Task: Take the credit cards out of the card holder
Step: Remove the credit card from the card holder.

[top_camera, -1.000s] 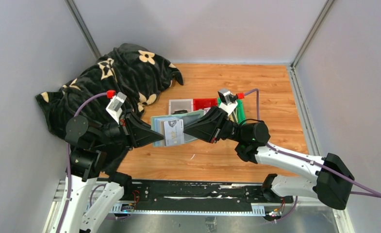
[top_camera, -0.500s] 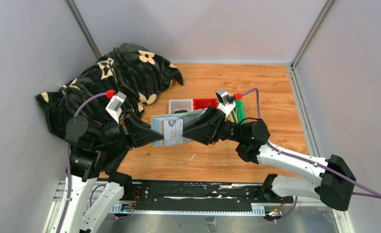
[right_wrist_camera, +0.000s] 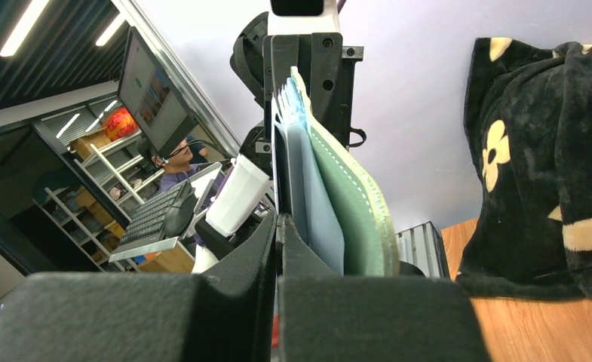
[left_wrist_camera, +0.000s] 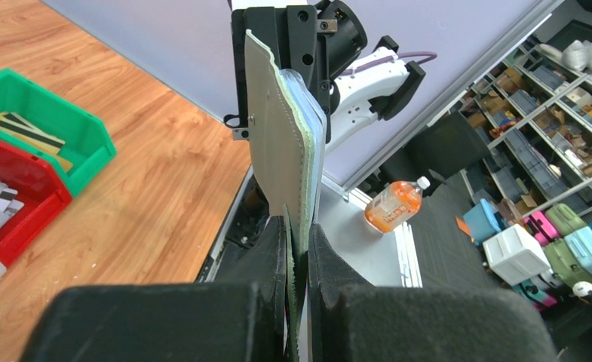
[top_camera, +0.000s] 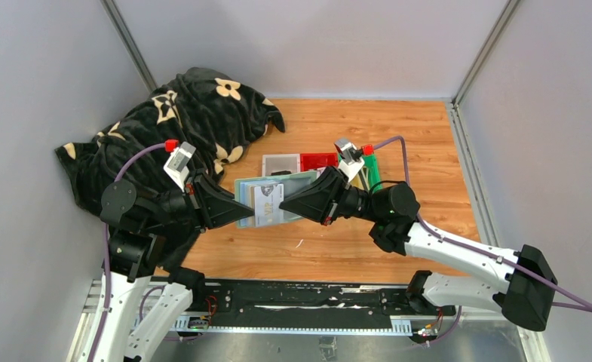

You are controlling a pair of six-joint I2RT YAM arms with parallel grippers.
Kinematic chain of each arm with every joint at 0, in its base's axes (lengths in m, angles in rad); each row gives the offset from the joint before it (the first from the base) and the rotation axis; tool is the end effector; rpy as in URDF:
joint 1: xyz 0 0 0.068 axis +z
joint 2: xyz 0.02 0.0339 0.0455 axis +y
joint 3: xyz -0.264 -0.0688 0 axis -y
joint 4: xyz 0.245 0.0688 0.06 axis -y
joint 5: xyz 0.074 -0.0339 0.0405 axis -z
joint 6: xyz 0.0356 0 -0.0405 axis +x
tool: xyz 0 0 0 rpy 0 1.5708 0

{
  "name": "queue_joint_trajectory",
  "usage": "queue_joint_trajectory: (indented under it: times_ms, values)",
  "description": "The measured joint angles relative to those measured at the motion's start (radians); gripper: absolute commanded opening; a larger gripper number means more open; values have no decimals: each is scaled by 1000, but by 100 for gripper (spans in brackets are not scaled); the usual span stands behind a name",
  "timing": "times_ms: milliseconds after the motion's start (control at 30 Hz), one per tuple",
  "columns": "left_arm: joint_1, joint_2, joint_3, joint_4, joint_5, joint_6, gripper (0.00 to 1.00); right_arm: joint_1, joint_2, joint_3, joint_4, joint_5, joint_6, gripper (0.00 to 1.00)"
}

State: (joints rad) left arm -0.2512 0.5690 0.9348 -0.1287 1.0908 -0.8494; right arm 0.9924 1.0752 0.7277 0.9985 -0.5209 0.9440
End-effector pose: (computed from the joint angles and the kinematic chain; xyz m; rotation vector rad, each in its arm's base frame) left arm 0.0821 -0.0537 0.4206 0.5899 1.5786 -1.5770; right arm 0.1102 0.2012 0.3823 -0.6108 1.0722 1.9717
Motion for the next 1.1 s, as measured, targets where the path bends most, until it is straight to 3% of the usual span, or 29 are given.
queue_joint_trajectory:
  times_ms: [733,1100]
  values:
    - [0,0,2,-3,5,13,0,-26,-98,-81,-12,42,26,0]
    - [0,14,113,-248,-84,282,0,-227,-264,-116,-129,10,91,0]
